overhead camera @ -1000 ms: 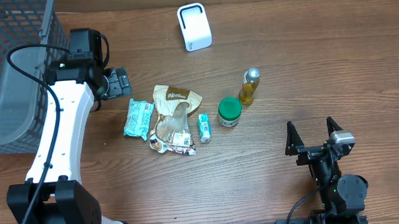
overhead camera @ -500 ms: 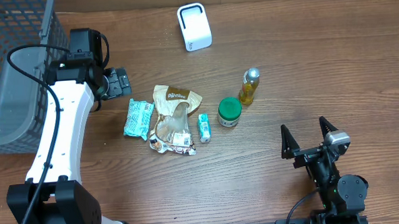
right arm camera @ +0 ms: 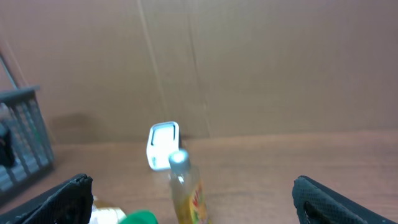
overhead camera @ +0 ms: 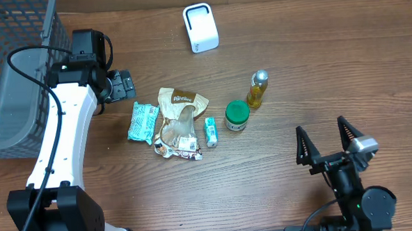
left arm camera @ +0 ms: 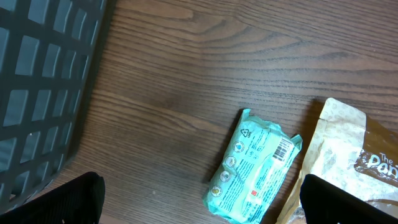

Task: Scan the item barcode
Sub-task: 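Lift the right gripper and swing it toward the table center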

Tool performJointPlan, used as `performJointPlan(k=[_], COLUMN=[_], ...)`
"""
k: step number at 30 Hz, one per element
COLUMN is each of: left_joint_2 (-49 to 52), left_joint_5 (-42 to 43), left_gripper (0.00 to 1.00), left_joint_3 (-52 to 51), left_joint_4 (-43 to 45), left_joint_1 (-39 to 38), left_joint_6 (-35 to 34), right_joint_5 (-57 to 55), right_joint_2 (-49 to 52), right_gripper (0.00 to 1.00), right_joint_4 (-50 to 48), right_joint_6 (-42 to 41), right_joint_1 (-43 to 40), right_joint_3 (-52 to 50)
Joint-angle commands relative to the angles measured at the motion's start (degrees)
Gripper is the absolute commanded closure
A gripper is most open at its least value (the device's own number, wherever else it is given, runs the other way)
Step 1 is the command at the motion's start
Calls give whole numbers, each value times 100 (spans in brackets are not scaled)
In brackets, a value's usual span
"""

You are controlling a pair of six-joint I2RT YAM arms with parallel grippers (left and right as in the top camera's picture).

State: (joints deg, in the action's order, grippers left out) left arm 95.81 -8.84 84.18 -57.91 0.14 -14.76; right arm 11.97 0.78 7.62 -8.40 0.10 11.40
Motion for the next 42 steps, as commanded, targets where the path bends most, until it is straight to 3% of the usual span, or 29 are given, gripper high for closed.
performJointPlan(k=[1, 8, 14, 29, 33, 42], left_joint_2=[9, 9, 9, 9, 9, 9], left_joint_5=[-55, -55, -55, -55, -55, -55], left_gripper=[0, 0, 0, 1, 0, 0], left_joint_3=[107, 107, 107, 107, 107, 107], left_joint_4=[-17, -17, -17, -17, -17, -17], left_joint_1=[22, 22, 22, 22, 22, 22], left_joint_6=[83, 85, 85, 85, 85, 83], right_joint_5=[-52, -48, -24, 382, 387, 1121], right_joint_2=[-59, 299, 1196, 4824, 5530, 6662], right_gripper=[0, 0, 0, 0, 0, 0], right_joint_4=[28, 398, 1163, 5193, 5810, 6223], right_joint_6=[-326, -363, -365, -363, -365, -363], right_joint_1=[22, 22, 22, 22, 22, 22], right_joint_3=[461, 1436, 2677, 6815, 7195, 7204])
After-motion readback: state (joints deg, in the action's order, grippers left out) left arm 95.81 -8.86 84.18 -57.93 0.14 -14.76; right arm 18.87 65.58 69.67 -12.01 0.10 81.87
